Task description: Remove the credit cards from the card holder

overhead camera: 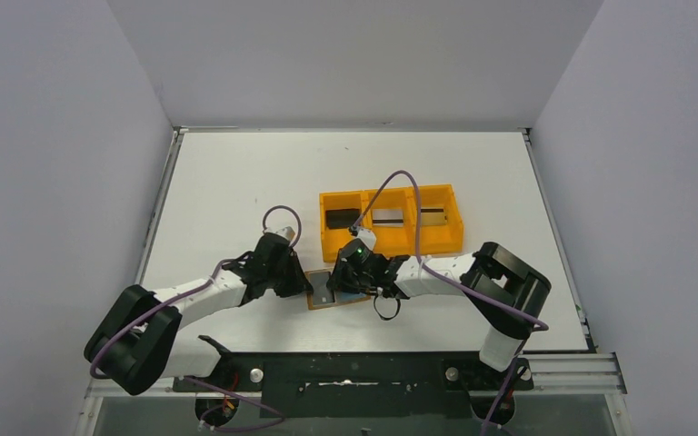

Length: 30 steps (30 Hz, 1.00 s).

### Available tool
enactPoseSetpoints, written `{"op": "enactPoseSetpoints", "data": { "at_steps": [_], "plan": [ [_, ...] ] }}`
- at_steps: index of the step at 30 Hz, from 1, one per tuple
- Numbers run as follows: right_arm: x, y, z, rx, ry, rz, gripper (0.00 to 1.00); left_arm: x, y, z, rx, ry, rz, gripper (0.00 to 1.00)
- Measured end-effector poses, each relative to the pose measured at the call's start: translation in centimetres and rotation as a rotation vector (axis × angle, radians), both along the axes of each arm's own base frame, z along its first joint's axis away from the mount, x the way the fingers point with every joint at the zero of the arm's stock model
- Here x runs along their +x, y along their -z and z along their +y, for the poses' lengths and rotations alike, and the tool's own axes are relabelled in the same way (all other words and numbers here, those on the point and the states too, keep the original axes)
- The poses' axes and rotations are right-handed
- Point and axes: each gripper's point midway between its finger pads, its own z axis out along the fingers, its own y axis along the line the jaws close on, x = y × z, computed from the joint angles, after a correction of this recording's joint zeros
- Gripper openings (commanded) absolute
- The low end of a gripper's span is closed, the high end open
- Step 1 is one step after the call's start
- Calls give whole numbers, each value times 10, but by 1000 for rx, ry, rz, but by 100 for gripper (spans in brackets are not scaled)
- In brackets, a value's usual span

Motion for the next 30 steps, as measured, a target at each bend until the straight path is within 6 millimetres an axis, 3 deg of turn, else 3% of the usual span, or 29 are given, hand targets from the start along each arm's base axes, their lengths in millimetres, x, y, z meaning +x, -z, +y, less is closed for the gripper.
{"op": "enactPoseSetpoints", "data": {
  "at_steps": [16,24,30],
  "plan": [
    [-2,-1,-13,-65,25,-1,20,0,0,-8,-27,26,-11,0],
    [-3,2,-13,-9,13,9,0,0,1,-9,-44,28,-29,0],
    [-5,-1,-15,88,0,7,0,0,1,-10,-61,25,-49,0]
  ]
}}
